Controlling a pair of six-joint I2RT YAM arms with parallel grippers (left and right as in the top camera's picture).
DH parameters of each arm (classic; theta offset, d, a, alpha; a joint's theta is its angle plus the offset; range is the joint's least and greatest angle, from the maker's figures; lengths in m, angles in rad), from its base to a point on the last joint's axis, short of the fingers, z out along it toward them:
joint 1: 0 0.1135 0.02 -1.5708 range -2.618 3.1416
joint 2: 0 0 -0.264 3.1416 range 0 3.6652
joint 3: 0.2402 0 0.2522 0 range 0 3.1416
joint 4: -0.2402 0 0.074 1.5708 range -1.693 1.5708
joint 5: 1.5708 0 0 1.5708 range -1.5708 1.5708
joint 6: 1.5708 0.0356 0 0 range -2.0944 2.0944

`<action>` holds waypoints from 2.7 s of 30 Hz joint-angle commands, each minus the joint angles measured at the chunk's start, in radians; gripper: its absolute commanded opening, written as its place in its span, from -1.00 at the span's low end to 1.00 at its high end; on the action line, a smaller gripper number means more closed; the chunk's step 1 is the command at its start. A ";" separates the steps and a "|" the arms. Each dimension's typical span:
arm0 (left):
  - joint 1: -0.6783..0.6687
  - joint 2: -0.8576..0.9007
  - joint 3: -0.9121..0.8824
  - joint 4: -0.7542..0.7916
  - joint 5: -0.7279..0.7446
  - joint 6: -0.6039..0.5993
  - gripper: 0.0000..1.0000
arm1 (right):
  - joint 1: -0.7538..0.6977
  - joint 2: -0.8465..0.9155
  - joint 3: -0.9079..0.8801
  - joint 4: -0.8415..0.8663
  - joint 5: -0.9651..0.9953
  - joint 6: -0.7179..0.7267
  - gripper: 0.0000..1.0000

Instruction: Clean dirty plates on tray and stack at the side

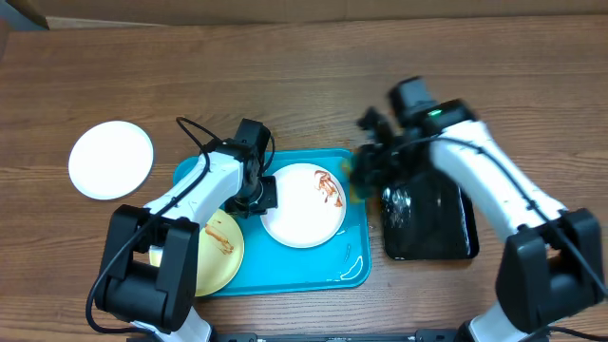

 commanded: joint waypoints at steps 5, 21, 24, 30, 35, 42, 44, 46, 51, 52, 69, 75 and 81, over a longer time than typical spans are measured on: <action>-0.016 0.011 -0.010 0.003 -0.024 0.076 -0.92 | 0.265 -0.016 -0.003 0.208 0.540 0.203 -0.92; -0.015 0.011 -0.010 0.008 -0.024 0.093 -0.92 | 0.346 0.106 -0.004 0.496 0.658 0.191 -0.93; -0.014 0.011 -0.010 0.008 -0.025 0.093 -0.92 | 0.346 0.106 -0.004 0.526 0.645 0.191 -0.92; -0.014 0.011 -0.010 0.008 -0.028 0.093 -0.92 | 0.346 0.108 -0.012 0.541 0.638 0.145 -0.92; -0.014 0.011 -0.010 0.005 -0.064 0.093 -0.92 | 0.335 0.108 -0.097 0.640 0.633 0.137 -0.92; -0.014 0.011 -0.010 0.003 -0.068 0.093 -0.92 | 0.328 0.108 -0.171 0.785 0.558 0.072 -0.92; -0.014 0.011 -0.010 0.003 -0.068 0.093 -0.92 | 0.328 0.108 -0.179 0.803 0.558 0.047 -0.92; -0.014 0.011 -0.010 0.002 -0.068 0.093 -0.92 | 0.328 0.108 -0.193 0.826 0.558 0.038 -0.92; -0.014 0.011 -0.010 -0.004 -0.068 0.093 -0.91 | 0.328 0.108 -0.262 0.942 0.563 -0.003 -0.92; -0.014 0.011 -0.010 -0.004 -0.068 0.093 -0.92 | 0.328 0.108 -0.278 0.970 0.571 -0.005 -0.92; -0.014 0.011 -0.010 -0.003 -0.068 0.093 -0.92 | 0.317 0.175 -0.380 1.166 0.661 -0.075 -0.92; -0.014 0.011 -0.010 0.000 -0.070 0.093 -0.91 | 0.320 0.173 -0.380 1.158 0.665 -0.069 -0.92; -0.014 0.011 -0.010 0.000 -0.076 0.088 -0.92 | 0.320 0.172 -0.380 1.094 0.761 -0.072 -0.92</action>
